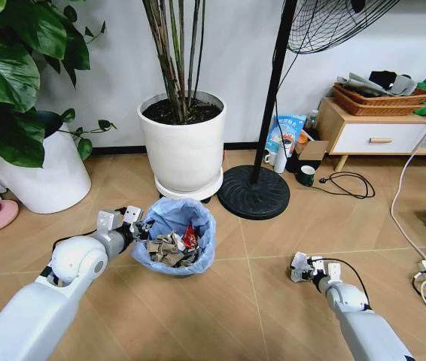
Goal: Pick up the trash bin and place the garbage on the floor into it.
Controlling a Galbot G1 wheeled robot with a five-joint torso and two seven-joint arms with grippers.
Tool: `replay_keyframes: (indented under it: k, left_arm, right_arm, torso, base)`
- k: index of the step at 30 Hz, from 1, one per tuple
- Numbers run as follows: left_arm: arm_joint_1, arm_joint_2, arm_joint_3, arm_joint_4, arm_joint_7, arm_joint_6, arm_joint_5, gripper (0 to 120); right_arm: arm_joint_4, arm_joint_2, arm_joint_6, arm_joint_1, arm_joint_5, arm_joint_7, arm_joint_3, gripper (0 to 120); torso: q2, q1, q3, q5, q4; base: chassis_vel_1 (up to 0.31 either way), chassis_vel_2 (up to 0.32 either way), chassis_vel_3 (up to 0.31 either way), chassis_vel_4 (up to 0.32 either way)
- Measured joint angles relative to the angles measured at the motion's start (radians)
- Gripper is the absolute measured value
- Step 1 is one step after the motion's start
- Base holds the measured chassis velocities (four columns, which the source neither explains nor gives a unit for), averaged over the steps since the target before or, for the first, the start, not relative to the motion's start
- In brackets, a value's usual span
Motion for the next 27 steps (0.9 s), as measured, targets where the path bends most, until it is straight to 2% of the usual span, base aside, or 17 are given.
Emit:
replay_keyframes:
  k: [3, 5, 7, 8, 10, 11, 15, 17, 20, 23, 25, 27]
  left_arm:
    - [0.000, -0.001, 0.001, 0.000, 0.000, 0.000, 0.000, 0]
    - [-0.001, -0.001, 0.002, 0.001, 0.000, 0.000, 0.000, 0]
    - [-0.002, -0.002, 0.002, 0.002, 0.000, 0.000, 0.000, 0]
    - [-0.002, -0.002, 0.002, 0.002, 0.000, 0.000, 0.000, 0]
    - [-0.002, -0.002, 0.002, 0.003, 0.000, 0.000, 0.000, 0]
    - [-0.002, -0.002, 0.002, 0.004, 0.000, 0.000, 0.000, 0]
    - [-0.002, -0.002, 0.002, 0.004, 0.001, 0.000, 0.000, 0]
    - [-0.003, -0.002, 0.002, 0.004, 0.001, 0.000, 0.000, 0]
    - [-0.003, -0.002, 0.002, 0.004, 0.001, 0.000, 0.000, 0]
    - [-0.003, 0.001, 0.000, 0.003, 0.001, 0.000, -0.001, 0]
    - [-0.002, 0.002, 0.000, 0.003, 0.001, 0.000, -0.001, 0]
    - [0.000, 0.003, -0.001, 0.002, 0.002, 0.000, -0.001, 0]
  right_arm:
    - [-0.019, 0.006, 0.006, 0.006, -0.009, 0.002, 0.003, 72]
    - [-0.023, 0.008, 0.007, 0.007, -0.011, 0.002, 0.003, 68]
    - [-0.027, 0.010, 0.010, 0.008, -0.017, 0.002, 0.004, 56]
    - [-0.027, 0.010, 0.010, 0.008, -0.017, 0.002, 0.004, 56]
    - [-0.026, 0.012, 0.011, 0.008, -0.019, 0.004, 0.004, 48]
    - [-0.019, 0.012, 0.011, 0.005, -0.017, 0.007, 0.005, 41]
    - [-0.010, 0.011, 0.011, 0.002, -0.015, 0.010, 0.006, 33]
    - [-0.003, 0.009, 0.010, -0.001, -0.012, 0.013, 0.009, 22]
    - [0.007, 0.007, 0.010, -0.005, -0.007, 0.015, 0.013, 15]
    - [0.064, -0.009, 0.006, -0.024, 0.024, 0.020, 0.026, 1]
    - [0.090, -0.015, 0.000, -0.030, 0.039, 0.021, 0.029, 0]
    - [0.174, -0.034, -0.016, -0.045, 0.077, 0.022, 0.042, 0]
  torso:
    - [0.000, 0.000, 0.000, 0.0002, -0.0001]
    - [0.000, 0.000, 0.000, 0.0002, 0.0000]
    - [0.000, 0.000, 0.000, 0.0000, 0.0000]
    - [0.000, 0.000, 0.000, 0.0000, 0.0000]
    - [0.000, 0.000, 0.000, 0.0003, 0.0000]
    - [0.000, 0.000, 0.000, 0.0002, 0.0000]
    - [0.000, 0.000, 0.000, 0.0002, 0.0000]
    - [0.000, 0.000, 0.000, 0.0002, 0.0000]
    - [0.000, 0.000, 0.000, 0.0004, 0.0000]
    - [0.000, 0.000, 0.000, 0.0004, -0.0001]
    - [0.000, 0.000, 0.000, 0.0003, -0.0001]
    - [0.000, 0.000, 0.000, 0.0001, 0.0000]
  base:
    - [0.000, 0.000, 0.000, 0.000]
    - [0.000, 0.000, 0.000, 0.000]
    - [0.000, 0.000, 0.000, 0.000]
    - [0.000, 0.000, 0.000, 0.000]
    - [0.000, 0.000, 0.000, 0.000]
    - [0.000, 0.000, 0.000, 0.000]
    - [0.000, 0.000, 0.000, 0.000]
    - [0.000, 0.000, 0.000, 0.000]
    - [0.000, 0.000, 0.000, 0.000]
    - [0.000, 0.000, 0.000, 0.000]
    - [0.000, 0.000, 0.000, 0.000]
    - [0.000, 0.000, 0.000, 0.000]
